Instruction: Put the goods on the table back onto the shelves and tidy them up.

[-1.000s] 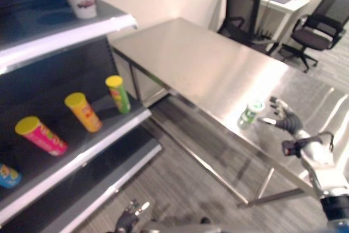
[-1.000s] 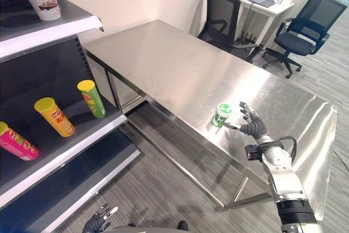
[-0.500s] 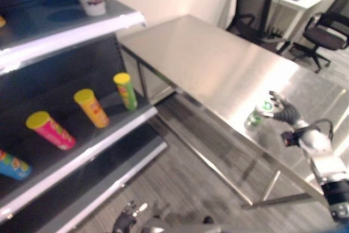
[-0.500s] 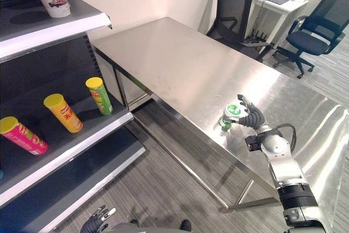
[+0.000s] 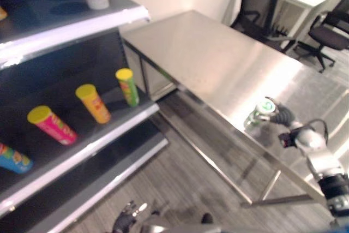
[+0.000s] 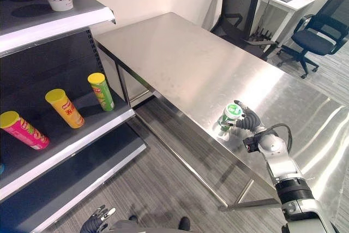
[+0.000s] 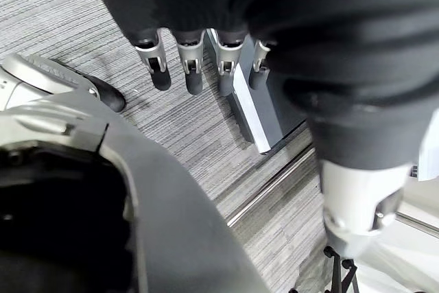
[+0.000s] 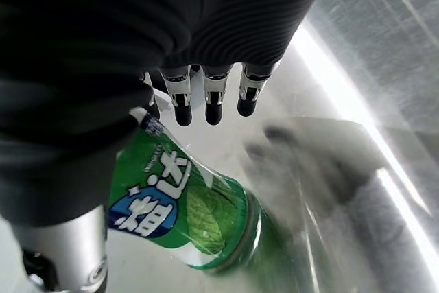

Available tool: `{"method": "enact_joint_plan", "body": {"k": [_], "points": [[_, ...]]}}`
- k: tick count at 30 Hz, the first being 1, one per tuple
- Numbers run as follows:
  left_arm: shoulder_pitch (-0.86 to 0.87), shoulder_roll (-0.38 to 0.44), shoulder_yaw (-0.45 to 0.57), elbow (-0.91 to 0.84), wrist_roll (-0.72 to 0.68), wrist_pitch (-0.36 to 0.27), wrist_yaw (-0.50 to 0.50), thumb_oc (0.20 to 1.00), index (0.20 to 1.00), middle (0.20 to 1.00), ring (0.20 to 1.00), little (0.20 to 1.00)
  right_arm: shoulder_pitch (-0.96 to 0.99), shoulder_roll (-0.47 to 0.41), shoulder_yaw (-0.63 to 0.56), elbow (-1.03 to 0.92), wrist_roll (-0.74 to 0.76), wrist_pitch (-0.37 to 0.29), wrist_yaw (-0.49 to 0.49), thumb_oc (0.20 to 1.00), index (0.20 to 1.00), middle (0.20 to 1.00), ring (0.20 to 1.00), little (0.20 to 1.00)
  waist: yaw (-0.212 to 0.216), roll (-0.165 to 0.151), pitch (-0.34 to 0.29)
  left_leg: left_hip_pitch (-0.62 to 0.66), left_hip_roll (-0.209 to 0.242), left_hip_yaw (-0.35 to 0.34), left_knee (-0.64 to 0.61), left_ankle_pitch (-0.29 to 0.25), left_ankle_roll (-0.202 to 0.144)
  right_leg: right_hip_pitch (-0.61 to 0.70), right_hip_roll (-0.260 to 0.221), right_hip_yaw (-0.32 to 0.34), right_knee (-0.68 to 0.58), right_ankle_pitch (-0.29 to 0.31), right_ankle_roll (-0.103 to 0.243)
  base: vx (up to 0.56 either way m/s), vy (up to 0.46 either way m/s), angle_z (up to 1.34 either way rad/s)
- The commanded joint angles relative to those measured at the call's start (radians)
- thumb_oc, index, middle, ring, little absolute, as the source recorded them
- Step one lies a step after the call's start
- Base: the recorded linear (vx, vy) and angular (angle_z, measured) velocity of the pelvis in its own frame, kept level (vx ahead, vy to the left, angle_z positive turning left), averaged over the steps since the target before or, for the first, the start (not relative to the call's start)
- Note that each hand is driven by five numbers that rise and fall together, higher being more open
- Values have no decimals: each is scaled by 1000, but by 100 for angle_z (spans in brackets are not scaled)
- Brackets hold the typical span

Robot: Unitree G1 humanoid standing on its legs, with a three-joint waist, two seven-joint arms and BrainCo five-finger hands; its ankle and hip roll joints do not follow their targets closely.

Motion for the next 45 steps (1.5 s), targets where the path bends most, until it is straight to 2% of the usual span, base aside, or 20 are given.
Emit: {"method": "enact_joint_plan", "body": {"k": [1, 2, 3, 4, 13, 19, 21, 26, 27, 32, 33, 34, 35, 36, 37, 38, 39, 40, 42, 45], "points": [[-7, 14, -15, -18, 7, -24, -6, 1000, 1000, 1000, 1000, 1000, -106, -55, 16, 3, -10, -37, -20, 1000, 1000, 1000, 1000, 1000, 32, 15, -28, -15, 11, 150, -24, 67, 38, 7, -38, -12, 3, -5, -12, 0, 0, 0], [-7, 14, -15, -18, 7, -24, -6, 1000, 1000, 1000, 1000, 1000, -106, -55, 16, 3, -10, -37, -20, 937, 937, 937, 937, 937, 32, 15, -28, -15, 11, 150, -24, 67, 38, 7, -38, -12, 3, -5, -12, 0, 0, 0], [-8, 15, -13, -14, 8, -25, -5, 1000, 1000, 1000, 1000, 1000, -117, -54, 20, 8, -15, -38, -24, 438, 438, 438, 438, 438, 34, 15, -29, -15, 11, 151, -24, 68, 37, 9, -38, -12, 3, -5, -12, 0, 0, 0], [-10, 15, -10, -12, 9, -26, -4, 1000, 1000, 1000, 1000, 1000, -116, -53, 19, 8, -17, -38, -24, 200, 200, 200, 200, 200, 34, 15, -31, -15, 10, 151, -24, 68, 37, 9, -38, -13, 3, -5, -13, 0, 0, 0], [-16, 17, -6, -21, 13, -25, -1, 1000, 1000, 1000, 1000, 1000, -109, -50, -4, -35, -19, -42, -37, 200, 200, 200, 200, 200, 31, 18, -35, -11, 11, 155, -24, 69, 34, 18, -43, -19, 3, -4, -11, 0, 0, 0], [-24, 8, 3, -30, 18, -23, 2, 1000, 1000, 1000, 1000, 1000, -100, -29, -33, -224, 33, -52, -55, 200, 200, 200, 200, 200, 15, 23, -42, -5, 14, 160, -24, 75, 30, 30, -45, -23, 3, 3, -7, -1, -21, 3], [-27, 11, 7, -36, 20, -25, 6, 1000, 1000, 1000, 1000, 1000, -161, -14, 2, -348, 91, -62, -68, 200, 200, 200, 200, 200, 12, 21, -41, 1, 19, 162, -24, 83, 29, 42, -43, -22, 3, 8, -6, -21, -72, 9], [-33, 0, 7, -48, 18, -26, 10, 1000, 1000, 1000, 1000, 1000, -291, -1, 83, -443, 136, -75, -105, 200, 200, 200, 200, 200, 11, 16, -41, 8, 31, 158, -24, 98, 31, 63, -36, -22, 3, 10, -2, -12, -89, 15], [-31, -3, 6, -55, 17, -27, 16, 1000, 1000, 1000, 1000, 1000, -359, 9, 141, -490, 167, -81, -112, 200, 200, 200, 200, 200, 20, 10, -43, 10, 42, 157, -24, 108, 34, 68, -27, -21, 3, 13, 1, -28, -182, 47], [-14, -19, 10, -78, 13, -27, 18, 1000, 1000, 1000, 1000, 1000, -478, 45, 232, -556, 198, -101, -137, 200, 200, 200, 200, 200, 47, 5, -39, 0, 66, 154, -19, 112, 41, 76, -11, -32, 3, 2, 7, -24, -126, 38], [-8, -21, 7, -84, 12, -26, 17, 1000, 1000, 1000, 1000, 1000, -542, 69, 266, -573, 189, -111, -151, 200, 200, 200, 200, 200, 57, 5, -36, -17, 79, 164, -24, 121, 43, 72, -2, -40, 3, -2, 11, -69, -131, 24], [-10, -14, -6, -84, 14, -22, 16, 1000, 1000, 1000, 1000, 1000, -556, 79, 280, -577, 200, -116, -147, 200, 200, 200, 200, 200, 55, 3, -30, -27, 88, 205, -16, 126, 38, 70, -5, -55, 3, 0, 13, -56, -83, 25], [-10, -14, -6, -83, 15, -22, 16, 1000, 1000, 1000, 1000, 1000, -557, 79, 280, -577, 200, -116, -147, 200, 200, 200, 200, 200, 54, 3, -30, -27, 88, 204, -16, 126, 38, 71, -5, -56, 3, -1, 13, -40, -30, 44], [-20, -7, -19, -85, 15, -17, 15, 1000, 1000, 1000, 1000, 1000, -573, 86, 284, -590, 198, -114, -154, 200, 200, 200, 200, 200, 48, -4, -16, -41, 96, 255, 16, 128, 32, 71, -16, -73, 3, 11, 17, -39, 17, 62], [-26, 7, -50, -79, 28, -9, 3, 1000, 1000, 1000, 1000, 1000, -563, 102, 280, -593, 202, -113, -155, 200, 200, 200, 200, 200, 8, -8, -7, 7, 131, 407, 55, 122, 4, 76, -38, -139, 3, 34, 23, -42, 17, 82], [-26, 8, -50, -79, 28, -9, 3, 1000, 1000, 1000, 1000, 1000, -563, 103, 280, -593, 202, -113, -155, 200, 200, 200, 200, 200, 4, -9, -8, 3, 130, 404, 54, 125, 5, 74, -39, -142, 3, 35, 23, -49, 101, 198], [-31, 12, -62, -61, 38, -10, -5, 1000, 1000, 1000, 1000, 1000, -579, 133, 291, -575, 207, -100, -152, 200, 200, 200, 200, 200, -19, -1, -2, 32, 126, 454, 98, 125, -34, 78, -57, -196, 3, 57, 28, -46, 152, 293], [-50, 17, -64, -22, 46, -14, -6, 1000, 1000, 1000, 1000, 1000, -594, 158, 298, -560, 213, -84, -148, 200, 200, 200, 200, 200, -42, 13, 2, 62, 127, 475, 55, 118, -38, 92, -69, -226, 3, 59, 32, -53, 212, 288], [-48, 10, -53, -13, 42, -14, -8, 1000, 1000, 1000, 1000, 1000, -613, 158, 307, -534, 222, -73, -143, 200, 200, 200, 200, 200, -39, 27, -11, 79, 115, 463, -21, 112, -25, 98, -82, -243, 3, 54, 31, 5, 226, 154], [-47, 4, -39, 7, 41, -22, -4, 1000, 1000, 1000, 1000, 1000, -650, 179, 328, -506, 223, -73, -152, 200, 200, 200, 200, 200, -33, 34, -24, 71, 92, 453, -24, 86, -18, 105, -104, -245, 3, 49, 20, 21, 214, 42]]}}
